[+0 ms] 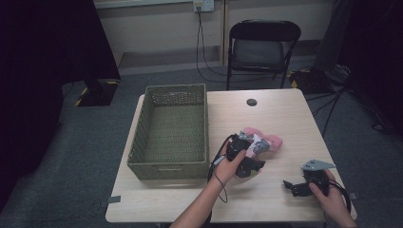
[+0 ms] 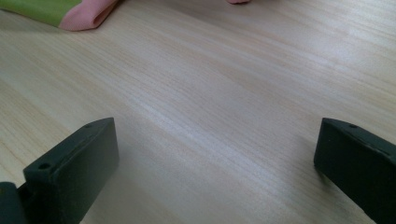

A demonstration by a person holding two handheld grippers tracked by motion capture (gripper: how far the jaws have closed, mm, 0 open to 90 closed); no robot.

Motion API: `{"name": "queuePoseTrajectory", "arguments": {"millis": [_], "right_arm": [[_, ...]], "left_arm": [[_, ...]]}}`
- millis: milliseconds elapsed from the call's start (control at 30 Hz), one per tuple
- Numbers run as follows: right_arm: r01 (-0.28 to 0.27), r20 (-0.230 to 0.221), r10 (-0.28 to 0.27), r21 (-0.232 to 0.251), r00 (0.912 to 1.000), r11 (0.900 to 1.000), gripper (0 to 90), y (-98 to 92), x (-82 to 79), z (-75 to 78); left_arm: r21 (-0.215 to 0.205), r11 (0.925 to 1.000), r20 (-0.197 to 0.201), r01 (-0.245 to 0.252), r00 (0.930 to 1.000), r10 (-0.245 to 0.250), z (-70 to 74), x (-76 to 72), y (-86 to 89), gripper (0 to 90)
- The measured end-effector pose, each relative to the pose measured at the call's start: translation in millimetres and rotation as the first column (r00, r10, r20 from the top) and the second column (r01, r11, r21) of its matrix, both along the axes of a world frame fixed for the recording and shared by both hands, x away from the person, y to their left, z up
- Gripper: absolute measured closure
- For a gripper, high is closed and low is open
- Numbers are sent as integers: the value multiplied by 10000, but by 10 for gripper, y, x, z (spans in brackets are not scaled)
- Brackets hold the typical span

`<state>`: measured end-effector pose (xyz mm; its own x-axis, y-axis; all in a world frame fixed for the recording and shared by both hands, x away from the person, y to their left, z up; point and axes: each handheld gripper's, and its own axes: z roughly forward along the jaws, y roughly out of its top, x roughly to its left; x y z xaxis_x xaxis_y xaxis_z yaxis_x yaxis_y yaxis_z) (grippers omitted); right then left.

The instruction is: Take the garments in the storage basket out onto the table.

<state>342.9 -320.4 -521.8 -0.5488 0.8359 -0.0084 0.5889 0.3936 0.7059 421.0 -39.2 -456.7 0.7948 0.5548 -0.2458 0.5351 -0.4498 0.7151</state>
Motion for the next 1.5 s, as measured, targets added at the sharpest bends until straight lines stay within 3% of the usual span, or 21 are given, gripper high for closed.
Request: {"name": "queuePoseTrajectory", "arguments": {"millis": [900,1500], "right_arm": [[1,0,-1,0,10000,10000,0,0,0,0],[39,-7,-39,5,10000,10000,0,2,-4,0]], "left_arm": [[-127,9998,38,121,9999,-121,-3,-46,55,16],[-331,9967,65,739,9973,-738,45,-218,177,17]]}}
